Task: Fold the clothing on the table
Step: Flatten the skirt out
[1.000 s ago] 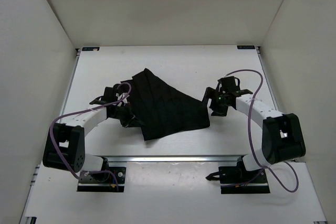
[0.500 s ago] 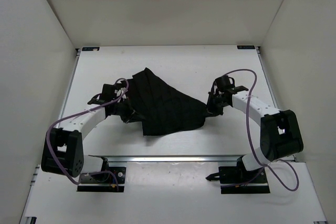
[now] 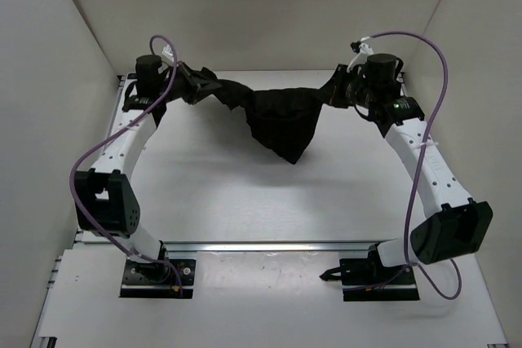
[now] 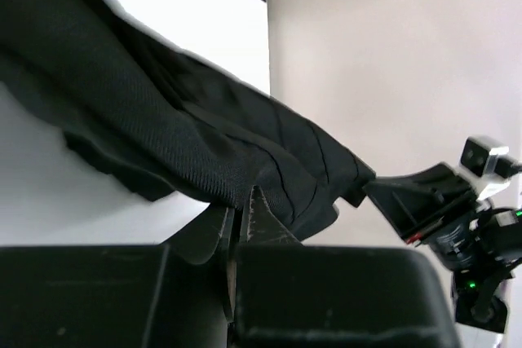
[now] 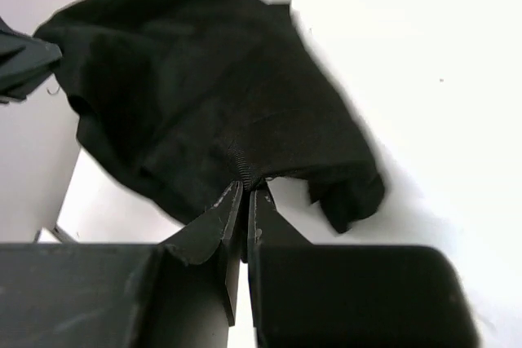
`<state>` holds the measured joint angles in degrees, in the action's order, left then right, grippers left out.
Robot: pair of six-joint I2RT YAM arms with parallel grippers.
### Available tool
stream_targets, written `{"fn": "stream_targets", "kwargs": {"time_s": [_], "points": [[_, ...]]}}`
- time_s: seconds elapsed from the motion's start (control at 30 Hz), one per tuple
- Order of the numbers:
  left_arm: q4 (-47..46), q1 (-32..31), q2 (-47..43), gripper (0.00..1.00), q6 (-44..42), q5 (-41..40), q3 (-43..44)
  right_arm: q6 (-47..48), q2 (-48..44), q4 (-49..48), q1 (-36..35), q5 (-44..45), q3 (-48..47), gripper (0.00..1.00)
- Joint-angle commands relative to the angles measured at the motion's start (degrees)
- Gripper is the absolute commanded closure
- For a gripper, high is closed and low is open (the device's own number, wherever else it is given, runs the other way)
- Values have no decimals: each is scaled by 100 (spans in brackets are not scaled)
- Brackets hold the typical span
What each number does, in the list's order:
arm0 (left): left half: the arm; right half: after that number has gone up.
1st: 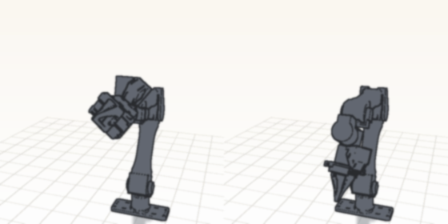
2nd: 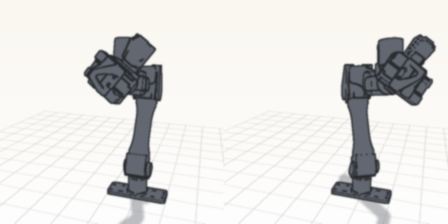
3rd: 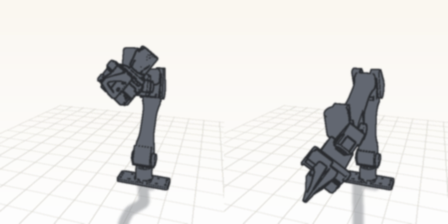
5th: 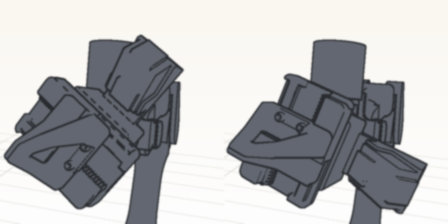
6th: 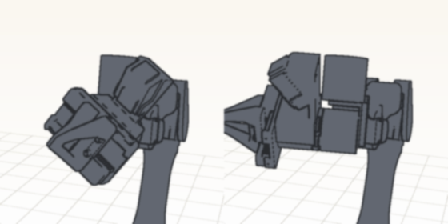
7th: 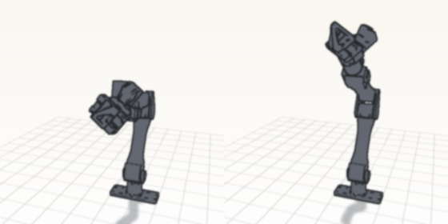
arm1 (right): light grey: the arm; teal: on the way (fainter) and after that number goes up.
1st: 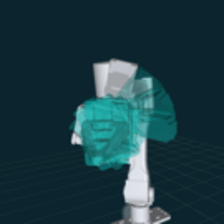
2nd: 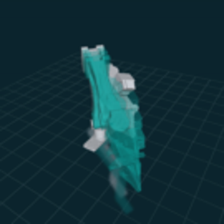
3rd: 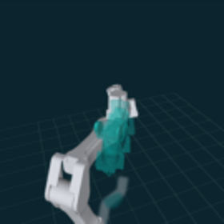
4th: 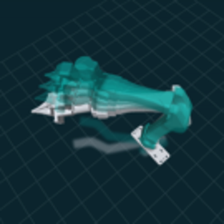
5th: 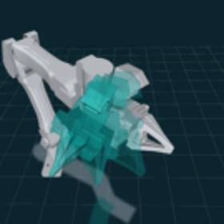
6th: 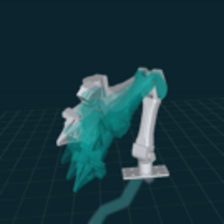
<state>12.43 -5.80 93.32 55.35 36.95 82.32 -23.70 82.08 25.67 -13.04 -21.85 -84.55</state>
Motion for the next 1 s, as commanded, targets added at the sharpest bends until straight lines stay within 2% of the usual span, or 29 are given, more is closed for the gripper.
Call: {"fn": "stream_targets", "kwargs": {"time_s": [0.0, 0.17, 0.3, 0.4, 0.5, 0.7, 0.83, 0.97], "points": [[-362, 254, -568, 100, 142, 154, -1099, 296, -315, -1, 65, -224, 727, 100], [-4, 211, -1043, 100, -470, 269, -3070, 516, -938, 263, 38, -215, 2116, 100], [646, 115, -1175, 100, -1183, 172, -3889, 490, -1730, 438, -50, -179, 3181, 100], [989, -96, -1149, 100, -1387, 146, -3935, 419, -2240, 518, -102, -215, 3437, 100], [1113, -280, -1350, 100, -1300, 129, -3637, 340, -2688, 509, -173, -101, 3218, 100], [542, -299, -2264, 100, -658, -12, -2943, 463, -3593, -333, 10, -39, 2805, 100], [717, -202, -2380, 100, -403, -65, -2371, 516, -3480, -396, 546, -416, 2286, 100], [603, -315, -1967, 100, -236, -74, -1880, 586, -2760, -571, 434, -461, 1846, 100]]}}
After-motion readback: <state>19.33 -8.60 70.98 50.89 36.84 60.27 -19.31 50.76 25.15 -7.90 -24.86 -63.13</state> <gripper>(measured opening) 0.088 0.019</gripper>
